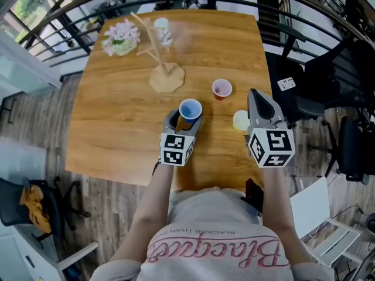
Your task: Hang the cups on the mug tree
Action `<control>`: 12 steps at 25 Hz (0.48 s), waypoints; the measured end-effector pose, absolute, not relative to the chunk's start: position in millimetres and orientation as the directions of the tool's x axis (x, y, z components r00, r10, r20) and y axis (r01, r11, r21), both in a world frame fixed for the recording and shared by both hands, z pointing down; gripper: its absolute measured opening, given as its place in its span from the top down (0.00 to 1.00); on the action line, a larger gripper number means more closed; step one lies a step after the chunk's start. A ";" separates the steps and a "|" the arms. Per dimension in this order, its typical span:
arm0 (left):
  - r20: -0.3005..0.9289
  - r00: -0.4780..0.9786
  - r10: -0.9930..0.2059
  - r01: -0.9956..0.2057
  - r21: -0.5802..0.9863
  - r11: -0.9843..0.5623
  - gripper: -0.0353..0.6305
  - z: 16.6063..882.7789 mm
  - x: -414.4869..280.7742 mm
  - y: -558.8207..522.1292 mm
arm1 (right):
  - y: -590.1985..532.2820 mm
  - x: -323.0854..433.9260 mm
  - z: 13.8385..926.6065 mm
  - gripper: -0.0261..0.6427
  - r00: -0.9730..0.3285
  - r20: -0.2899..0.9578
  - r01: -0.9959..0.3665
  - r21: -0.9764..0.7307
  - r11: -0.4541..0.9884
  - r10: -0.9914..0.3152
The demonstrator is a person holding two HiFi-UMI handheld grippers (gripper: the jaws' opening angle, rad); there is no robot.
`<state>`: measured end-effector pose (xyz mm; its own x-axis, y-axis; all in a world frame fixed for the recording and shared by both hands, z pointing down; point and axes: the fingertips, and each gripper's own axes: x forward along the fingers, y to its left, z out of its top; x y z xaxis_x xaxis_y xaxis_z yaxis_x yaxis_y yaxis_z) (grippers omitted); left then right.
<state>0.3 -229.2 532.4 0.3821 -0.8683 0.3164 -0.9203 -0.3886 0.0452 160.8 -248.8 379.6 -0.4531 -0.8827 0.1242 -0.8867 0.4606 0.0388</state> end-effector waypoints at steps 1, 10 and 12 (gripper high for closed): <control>0.313 0.381 -0.870 -0.921 0.044 -0.388 0.48 528.3 -1.4 -228.6 | -248.6 159.6 379.3 0.96 -0.455 0.124 -0.887 0.027 0.461 -0.882; 0.275 0.385 -0.881 -0.917 0.007 -0.398 0.48 491.4 -19.8 -223.3 | -247.4 141.5 385.7 0.96 -0.464 0.139 -0.885 -0.055 0.461 -0.875; 0.273 0.389 -0.880 -0.914 -0.006 -0.406 0.48 486.7 -26.7 -224.2 | -247.5 136.1 391.7 0.96 -0.456 0.150 -0.890 -0.069 0.450 -0.877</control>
